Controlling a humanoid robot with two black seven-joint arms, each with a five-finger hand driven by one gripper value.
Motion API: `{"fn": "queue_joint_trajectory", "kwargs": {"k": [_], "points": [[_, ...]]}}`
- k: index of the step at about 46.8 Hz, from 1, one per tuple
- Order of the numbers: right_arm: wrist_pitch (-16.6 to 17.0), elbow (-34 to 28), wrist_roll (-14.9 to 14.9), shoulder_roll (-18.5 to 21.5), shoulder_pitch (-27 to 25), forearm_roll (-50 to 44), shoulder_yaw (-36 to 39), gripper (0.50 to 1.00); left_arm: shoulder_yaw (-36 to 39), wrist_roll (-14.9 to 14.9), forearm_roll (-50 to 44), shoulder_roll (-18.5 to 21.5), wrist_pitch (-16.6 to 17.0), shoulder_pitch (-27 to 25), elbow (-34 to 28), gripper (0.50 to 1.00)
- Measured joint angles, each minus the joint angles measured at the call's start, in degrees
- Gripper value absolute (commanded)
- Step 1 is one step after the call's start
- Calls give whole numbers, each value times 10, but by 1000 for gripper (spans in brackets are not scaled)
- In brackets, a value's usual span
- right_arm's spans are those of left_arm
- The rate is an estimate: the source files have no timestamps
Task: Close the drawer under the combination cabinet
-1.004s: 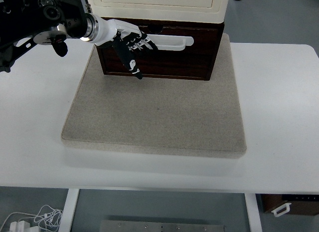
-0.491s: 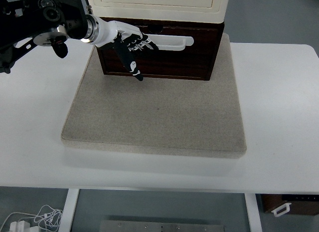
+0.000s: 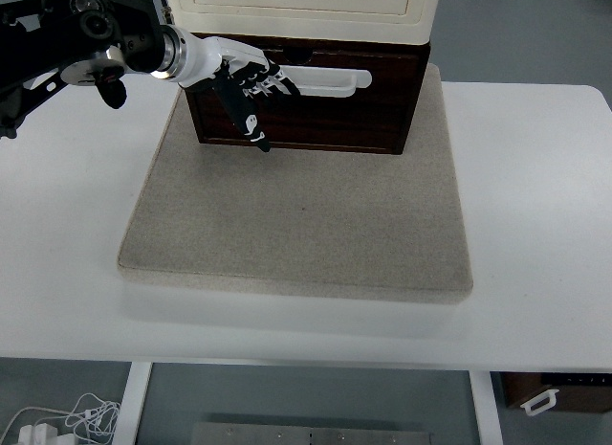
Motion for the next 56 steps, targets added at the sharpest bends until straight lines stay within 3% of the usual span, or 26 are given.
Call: {"fn": "queue_joint_trajectory", "kwargs": {"k": [29,45,56], "points": [[0,0,0,0,0,0,0,952,-24,-20,-4,-2,-4,4,13,990],[0,0,0,0,0,0,0,952,-124,-60,-48,-7,-115,19,5,994],[0,0,0,0,0,0,0,952,-202,-105,-102,-20,-130,20,6,994]]}}
